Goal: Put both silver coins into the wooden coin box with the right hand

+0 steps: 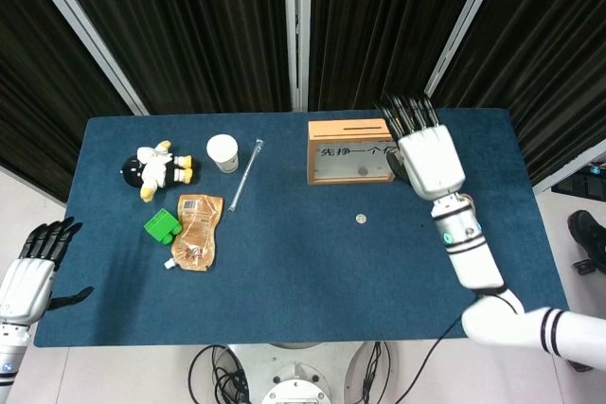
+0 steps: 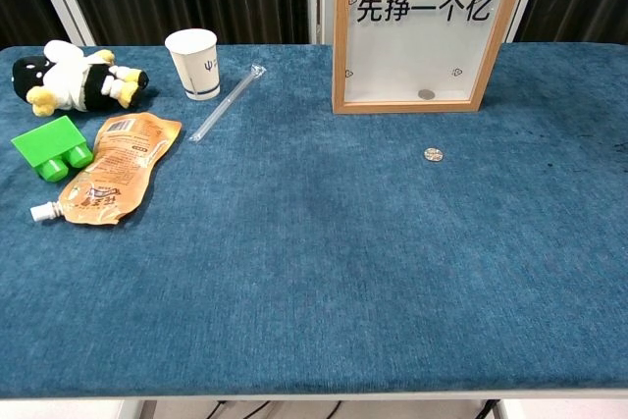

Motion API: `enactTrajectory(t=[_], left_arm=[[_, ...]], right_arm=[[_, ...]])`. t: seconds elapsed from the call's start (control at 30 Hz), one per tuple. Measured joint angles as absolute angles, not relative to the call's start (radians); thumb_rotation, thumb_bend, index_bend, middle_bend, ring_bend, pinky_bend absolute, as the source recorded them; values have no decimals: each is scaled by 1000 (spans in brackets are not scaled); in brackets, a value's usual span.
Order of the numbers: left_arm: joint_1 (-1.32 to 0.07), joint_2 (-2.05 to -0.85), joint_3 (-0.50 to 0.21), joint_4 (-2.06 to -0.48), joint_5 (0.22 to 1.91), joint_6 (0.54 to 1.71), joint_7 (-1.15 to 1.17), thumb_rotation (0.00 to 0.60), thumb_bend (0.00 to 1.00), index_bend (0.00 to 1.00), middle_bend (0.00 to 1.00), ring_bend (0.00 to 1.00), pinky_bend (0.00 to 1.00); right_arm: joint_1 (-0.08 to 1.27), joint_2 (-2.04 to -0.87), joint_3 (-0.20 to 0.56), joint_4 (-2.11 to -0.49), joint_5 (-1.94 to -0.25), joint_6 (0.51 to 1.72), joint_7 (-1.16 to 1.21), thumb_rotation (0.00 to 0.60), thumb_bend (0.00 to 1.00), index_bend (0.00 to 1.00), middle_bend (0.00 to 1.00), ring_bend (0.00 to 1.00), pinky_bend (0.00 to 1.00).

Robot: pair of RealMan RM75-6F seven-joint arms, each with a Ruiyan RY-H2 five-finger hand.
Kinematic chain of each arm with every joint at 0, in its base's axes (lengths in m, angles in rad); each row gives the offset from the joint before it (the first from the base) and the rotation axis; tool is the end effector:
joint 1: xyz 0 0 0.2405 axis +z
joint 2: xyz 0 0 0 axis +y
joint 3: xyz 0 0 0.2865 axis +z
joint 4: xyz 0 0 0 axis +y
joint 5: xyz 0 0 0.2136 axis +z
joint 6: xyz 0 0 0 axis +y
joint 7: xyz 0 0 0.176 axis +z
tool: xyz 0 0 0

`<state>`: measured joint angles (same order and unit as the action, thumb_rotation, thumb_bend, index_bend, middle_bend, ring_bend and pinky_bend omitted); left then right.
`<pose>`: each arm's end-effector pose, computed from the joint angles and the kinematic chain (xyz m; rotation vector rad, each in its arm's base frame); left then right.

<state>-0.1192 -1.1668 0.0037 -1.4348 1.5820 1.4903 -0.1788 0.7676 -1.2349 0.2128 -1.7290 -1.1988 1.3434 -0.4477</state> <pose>-0.3556 0.2184 0.1562 -1.4767 -0.9278 -0.9719 -0.1151 -0.4043 0.1340 1.5910 -0.4827 1.1437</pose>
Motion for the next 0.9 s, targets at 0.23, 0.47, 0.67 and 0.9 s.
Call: enactTrajectory(t=[0.23, 0.47, 0.67, 0.9], left_arm=[[-105, -1175, 12, -1429, 1581, 1500, -180, 600, 86, 63, 11, 0, 0], [-93, -1181, 22, -1412, 1587, 1509, -186, 600, 93, 63, 11, 0, 0], [-89, -1185, 23, -1403, 1589, 1515, -198, 600, 93, 64, 11, 0, 0], [-87, -1188, 21, -1388, 1582, 1510, -212, 600, 93, 63, 11, 0, 0]], right_arm=[[525, -1242, -22, -1710, -1419, 1484, -342, 600, 303, 0, 10, 0, 0], [456, -1356, -62, -1511, -1420, 1446, -219, 600, 303, 0, 11, 0, 0], [448, -1472, -43, -1380, -1414, 1365, -208, 600, 303, 2, 12, 0, 0], [492, -1570, 13, -1311, -1376, 1227, -228, 600, 302, 68, 10, 0, 0]])
